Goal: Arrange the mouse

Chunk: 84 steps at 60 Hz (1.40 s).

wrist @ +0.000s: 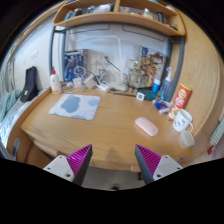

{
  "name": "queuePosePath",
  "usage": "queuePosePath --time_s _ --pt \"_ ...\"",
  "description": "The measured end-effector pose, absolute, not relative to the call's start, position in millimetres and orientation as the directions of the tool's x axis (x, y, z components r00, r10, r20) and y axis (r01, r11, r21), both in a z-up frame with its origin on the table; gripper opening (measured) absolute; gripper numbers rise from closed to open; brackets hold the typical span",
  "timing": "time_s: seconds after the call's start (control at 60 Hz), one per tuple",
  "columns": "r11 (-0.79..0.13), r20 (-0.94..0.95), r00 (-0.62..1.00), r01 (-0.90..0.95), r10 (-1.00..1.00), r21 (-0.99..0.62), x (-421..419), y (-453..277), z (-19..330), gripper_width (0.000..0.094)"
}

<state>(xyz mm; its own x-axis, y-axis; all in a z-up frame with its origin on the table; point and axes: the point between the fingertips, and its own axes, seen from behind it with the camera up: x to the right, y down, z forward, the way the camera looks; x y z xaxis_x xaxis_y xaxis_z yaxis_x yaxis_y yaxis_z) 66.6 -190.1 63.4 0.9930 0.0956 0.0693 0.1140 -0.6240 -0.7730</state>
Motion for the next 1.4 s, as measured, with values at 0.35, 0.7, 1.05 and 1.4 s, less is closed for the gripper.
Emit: queuePosePath --time_s 0.35,0.7,1.05,1.4 --pt "-0.698 0.067 0.998 0.04 -0.011 -0.715 205.4 -120.0 -2.8 0.0861" --pt "-0.715 -0.001 1.0 0.015 0.022 -0.699 237.9 -27.8 -17.7 0.0836" --pt "-0.718 -0.039 0.999 -0.046 -0.026 -0.694 255.1 15.0 -21.2 0.0548" --pt "-0.744 -0.046 0.998 -0.066 -0.047 -0.665 251.0 15.9 -24.8 0.026"
